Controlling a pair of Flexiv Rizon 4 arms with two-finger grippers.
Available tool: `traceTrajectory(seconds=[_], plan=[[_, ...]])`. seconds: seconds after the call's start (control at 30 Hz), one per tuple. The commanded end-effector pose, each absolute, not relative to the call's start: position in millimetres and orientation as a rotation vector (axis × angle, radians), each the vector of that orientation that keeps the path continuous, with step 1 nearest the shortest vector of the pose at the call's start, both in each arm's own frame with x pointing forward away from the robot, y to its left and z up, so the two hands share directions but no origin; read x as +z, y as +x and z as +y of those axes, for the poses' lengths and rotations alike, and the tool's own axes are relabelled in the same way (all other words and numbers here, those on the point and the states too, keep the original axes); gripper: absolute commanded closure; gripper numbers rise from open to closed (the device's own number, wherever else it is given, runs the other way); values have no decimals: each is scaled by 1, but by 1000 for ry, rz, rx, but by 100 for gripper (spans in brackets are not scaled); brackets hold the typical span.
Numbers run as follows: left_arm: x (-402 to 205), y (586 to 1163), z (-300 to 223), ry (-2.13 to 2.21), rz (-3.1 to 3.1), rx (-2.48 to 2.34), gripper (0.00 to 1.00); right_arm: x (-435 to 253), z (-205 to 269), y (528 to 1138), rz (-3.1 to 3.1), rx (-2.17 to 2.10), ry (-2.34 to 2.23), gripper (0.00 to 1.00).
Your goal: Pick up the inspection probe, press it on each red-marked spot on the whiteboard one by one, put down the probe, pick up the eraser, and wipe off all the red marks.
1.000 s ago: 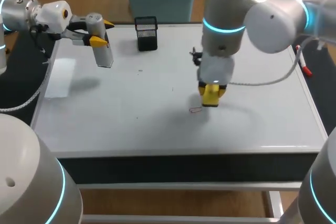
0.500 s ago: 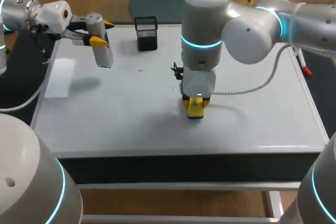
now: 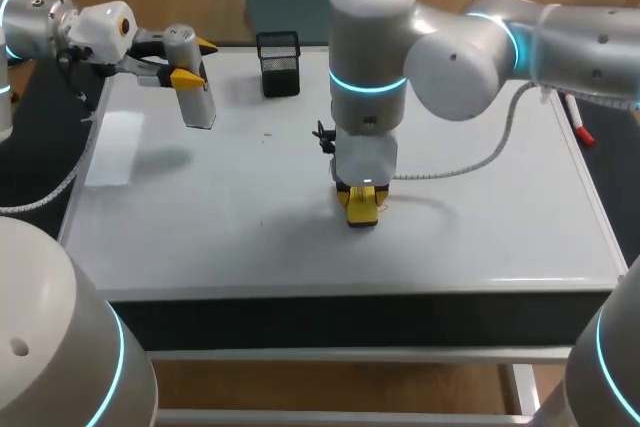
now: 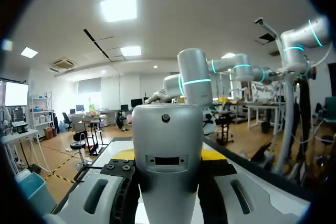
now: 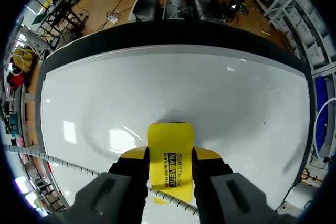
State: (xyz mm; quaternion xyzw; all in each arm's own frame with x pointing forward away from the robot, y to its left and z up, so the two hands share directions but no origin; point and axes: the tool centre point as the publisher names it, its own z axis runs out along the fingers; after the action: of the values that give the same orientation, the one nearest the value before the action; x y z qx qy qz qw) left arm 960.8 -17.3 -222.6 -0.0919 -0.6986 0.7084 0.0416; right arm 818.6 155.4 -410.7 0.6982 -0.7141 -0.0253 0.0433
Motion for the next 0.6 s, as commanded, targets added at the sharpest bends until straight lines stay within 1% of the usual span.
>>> traceTrajectory(seconds=[0.03, 0.6], plan=[[-222, 961, -17, -284, -2138, 2167, 100, -413, 153, 818, -2186, -69, 2138, 100], [-222, 961, -17, -284, -2138, 2167, 100, -417, 134, 819, -2227, -53, 2104, 100]])
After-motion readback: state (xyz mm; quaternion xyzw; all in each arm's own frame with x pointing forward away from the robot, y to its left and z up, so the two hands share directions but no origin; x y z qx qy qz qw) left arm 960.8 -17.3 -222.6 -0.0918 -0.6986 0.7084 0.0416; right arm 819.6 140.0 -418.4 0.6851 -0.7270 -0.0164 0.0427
